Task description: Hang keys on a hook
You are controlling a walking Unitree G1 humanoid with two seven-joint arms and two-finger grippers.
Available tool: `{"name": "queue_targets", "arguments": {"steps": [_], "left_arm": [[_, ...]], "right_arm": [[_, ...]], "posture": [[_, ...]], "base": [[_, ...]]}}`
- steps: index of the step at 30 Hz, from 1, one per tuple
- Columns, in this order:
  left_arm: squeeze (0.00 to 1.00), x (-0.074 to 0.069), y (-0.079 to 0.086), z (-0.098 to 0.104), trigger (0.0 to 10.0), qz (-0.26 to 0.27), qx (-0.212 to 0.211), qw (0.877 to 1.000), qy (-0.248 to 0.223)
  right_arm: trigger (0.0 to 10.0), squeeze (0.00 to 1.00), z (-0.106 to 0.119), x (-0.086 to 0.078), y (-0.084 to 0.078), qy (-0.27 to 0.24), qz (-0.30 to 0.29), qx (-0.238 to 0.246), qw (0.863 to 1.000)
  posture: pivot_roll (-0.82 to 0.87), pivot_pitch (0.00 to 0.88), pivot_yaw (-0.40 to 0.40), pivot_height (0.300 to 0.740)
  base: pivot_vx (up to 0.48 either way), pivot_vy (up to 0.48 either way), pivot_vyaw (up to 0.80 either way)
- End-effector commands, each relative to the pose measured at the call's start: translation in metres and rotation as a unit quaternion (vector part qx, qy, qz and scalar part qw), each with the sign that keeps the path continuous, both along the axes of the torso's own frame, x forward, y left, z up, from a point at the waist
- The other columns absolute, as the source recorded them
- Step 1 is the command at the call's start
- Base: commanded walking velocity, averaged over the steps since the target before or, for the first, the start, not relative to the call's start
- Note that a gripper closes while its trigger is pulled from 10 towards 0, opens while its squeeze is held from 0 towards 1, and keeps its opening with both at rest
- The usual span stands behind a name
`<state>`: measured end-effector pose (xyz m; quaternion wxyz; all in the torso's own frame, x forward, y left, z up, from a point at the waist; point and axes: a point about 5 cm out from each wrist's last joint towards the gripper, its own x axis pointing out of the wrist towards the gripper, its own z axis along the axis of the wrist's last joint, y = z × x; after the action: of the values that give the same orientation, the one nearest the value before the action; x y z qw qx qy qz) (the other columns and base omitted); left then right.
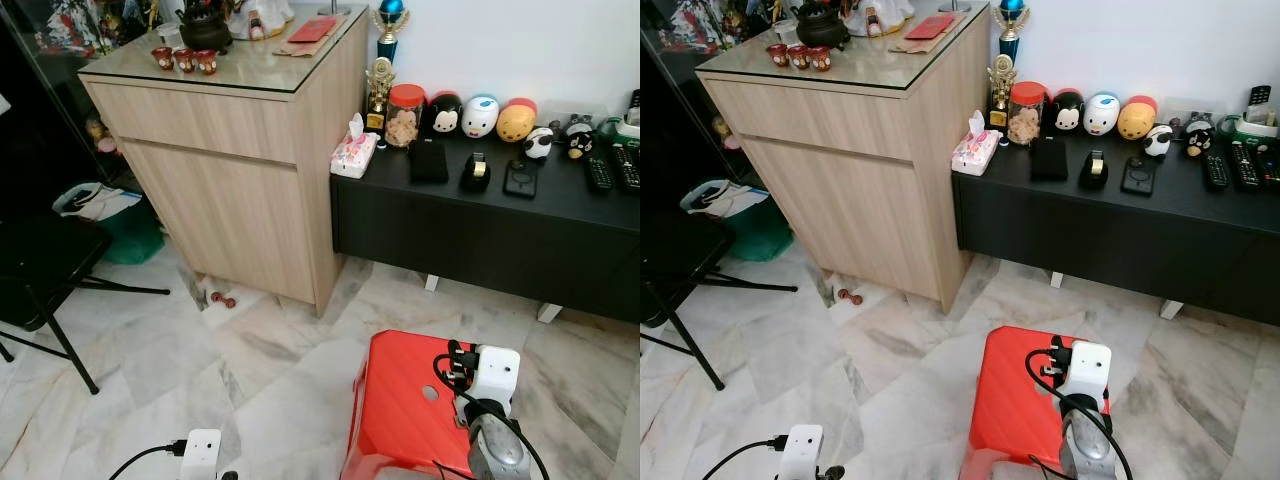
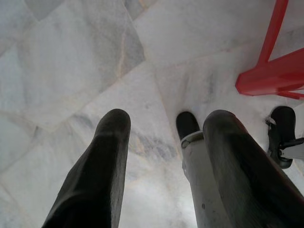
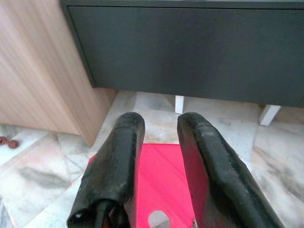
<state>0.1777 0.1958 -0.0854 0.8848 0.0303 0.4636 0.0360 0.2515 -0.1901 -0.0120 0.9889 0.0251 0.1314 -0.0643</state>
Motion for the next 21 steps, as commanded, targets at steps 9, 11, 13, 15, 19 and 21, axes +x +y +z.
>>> {"name": "queue_targets", "arguments": {"steps": [9, 11, 13, 15, 19, 21], "left_arm": [[0.00, -0.0089, 0.0055, -0.0033, 10.0, 0.013, 0.007, 1.000, 0.012], [0.00, -0.0108, 0.0058, -0.0040, 10.0, 0.015, 0.007, 1.000, 0.013], [0.00, -0.0116, 0.0057, -0.0044, 10.0, 0.017, 0.007, 1.000, 0.014], [0.00, -0.0127, 0.0050, -0.0049, 10.0, 0.022, 0.005, 1.000, 0.014], [0.00, -0.0134, 0.0014, -0.0058, 10.0, 0.025, 0.002, 1.000, 0.014], [0.00, -0.0134, -0.0005, -0.0060, 10.0, 0.026, -0.002, 1.000, 0.013]], "right_arm": [[10.0, 0.00, 0.0052, 0.0035, 0.0013, -0.015, 0.012, -0.003, 1.000], [10.0, 0.00, 0.0056, 0.0017, 0.0002, -0.018, 0.014, -0.008, 1.000], [10.0, 0.00, 0.0057, 0.0009, -0.0004, -0.019, 0.018, -0.011, 1.000], [10.0, 0.00, 0.0050, -0.0003, -0.0009, -0.017, 0.027, -0.015, 0.999], [10.0, 0.00, 0.0043, -0.0015, -0.0057, -0.012, 0.033, -0.022, 0.999], [10.0, 0.00, 0.0048, -0.0007, -0.0081, -0.009, 0.034, -0.025, 0.999]], "posture": [[-0.12, 0.006, 0.044, 0.740], [-0.12, 0.000, 0.036, 0.740], [-0.12, 0.000, 0.031, 0.740], [-0.12, 0.000, 0.023, 0.740], [-0.11, 0.000, 0.004, 0.740], [-0.10, 0.000, -0.003, 0.740]], "base": [[0.000, 0.000, 0.00], [0.000, 0.000, 0.00], [0.000, 0.000, 0.00], [0.000, 0.000, 0.00], [0.000, 0.000, 0.00], [0.000, 0.000, 0.00]]}}
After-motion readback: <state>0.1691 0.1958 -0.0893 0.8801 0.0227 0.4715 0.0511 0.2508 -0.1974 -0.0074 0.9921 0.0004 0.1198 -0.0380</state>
